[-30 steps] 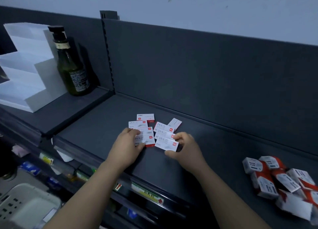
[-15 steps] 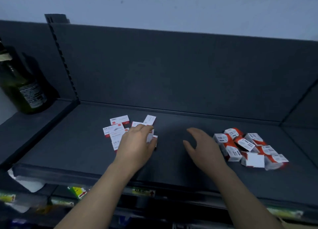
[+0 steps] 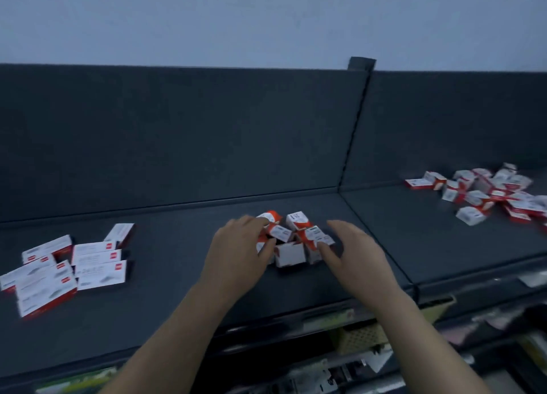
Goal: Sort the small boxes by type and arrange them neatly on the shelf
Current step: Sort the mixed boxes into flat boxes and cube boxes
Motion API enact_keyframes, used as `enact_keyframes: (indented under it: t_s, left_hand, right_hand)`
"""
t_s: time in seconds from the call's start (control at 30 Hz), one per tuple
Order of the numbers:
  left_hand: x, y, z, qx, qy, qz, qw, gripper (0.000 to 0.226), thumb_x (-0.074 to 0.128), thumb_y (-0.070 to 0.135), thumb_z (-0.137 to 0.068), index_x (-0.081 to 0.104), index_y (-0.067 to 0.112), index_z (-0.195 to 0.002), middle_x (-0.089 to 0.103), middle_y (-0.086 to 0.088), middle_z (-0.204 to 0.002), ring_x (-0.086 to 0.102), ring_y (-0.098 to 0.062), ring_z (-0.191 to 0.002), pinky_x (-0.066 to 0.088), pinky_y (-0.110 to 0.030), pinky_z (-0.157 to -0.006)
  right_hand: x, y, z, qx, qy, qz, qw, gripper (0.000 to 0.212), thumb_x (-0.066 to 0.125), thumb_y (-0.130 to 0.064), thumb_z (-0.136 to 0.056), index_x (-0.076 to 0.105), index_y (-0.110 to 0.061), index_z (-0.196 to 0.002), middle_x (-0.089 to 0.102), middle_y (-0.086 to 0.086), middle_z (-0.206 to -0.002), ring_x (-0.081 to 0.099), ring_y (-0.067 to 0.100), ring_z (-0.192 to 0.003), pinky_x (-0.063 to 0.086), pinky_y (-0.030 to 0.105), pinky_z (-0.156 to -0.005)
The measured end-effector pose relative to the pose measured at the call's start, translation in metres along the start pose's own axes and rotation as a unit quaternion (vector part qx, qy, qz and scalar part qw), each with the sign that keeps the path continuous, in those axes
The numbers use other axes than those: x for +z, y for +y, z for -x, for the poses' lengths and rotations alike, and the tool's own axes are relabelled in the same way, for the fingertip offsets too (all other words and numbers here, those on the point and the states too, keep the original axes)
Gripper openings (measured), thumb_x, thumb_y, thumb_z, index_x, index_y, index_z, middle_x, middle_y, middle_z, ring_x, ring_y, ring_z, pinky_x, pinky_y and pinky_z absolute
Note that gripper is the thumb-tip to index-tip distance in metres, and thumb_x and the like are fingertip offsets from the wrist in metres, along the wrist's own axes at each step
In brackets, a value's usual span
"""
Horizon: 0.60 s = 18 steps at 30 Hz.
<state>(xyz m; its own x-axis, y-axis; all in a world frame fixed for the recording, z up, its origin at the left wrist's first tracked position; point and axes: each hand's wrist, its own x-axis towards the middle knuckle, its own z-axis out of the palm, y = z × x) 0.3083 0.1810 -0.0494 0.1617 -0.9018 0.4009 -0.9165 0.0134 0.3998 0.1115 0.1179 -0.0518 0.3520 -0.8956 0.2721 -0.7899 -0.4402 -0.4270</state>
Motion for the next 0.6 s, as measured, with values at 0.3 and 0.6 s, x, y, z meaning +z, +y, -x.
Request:
enact_keyframes:
  t_s: [0.3, 0.6]
  left_hand:
    - [0.095, 0.145, -0.063, 0.040, -0.018, 0.039, 0.998, 0.040, 0.053, 0.037, -0.092, 0.055, 0.020, -0.128, 0.059, 0.003, -0.124, 0.053, -0.020, -0.112, 0.041, -0.034, -0.098]
    - [0.162, 0.221, -0.122, 0.062, -0.070, 0.043, 0.995, 0.045, 0.047, 0.040, -0.095, 0.048, 0.020, -0.136, 0.053, 0.003, -0.133, 0.048, -0.016, -0.120, 0.039, -0.034, -0.103]
  right_hand:
    - [-0.091, 0.159, -0.005, 0.060, 0.022, 0.022, 0.998, 0.054, 0.056, -0.036, -0.093, 0.044, -0.014, -0.141, 0.047, 0.000, -0.144, 0.043, 0.015, -0.132, 0.034, 0.022, -0.103]
    - [-0.136, 0.267, -0.027, 0.127, 0.041, 0.024, 0.991, 0.047, 0.059, -0.033, -0.092, 0.051, -0.016, -0.135, 0.055, 0.002, -0.136, 0.053, 0.021, -0.121, 0.043, 0.030, -0.092]
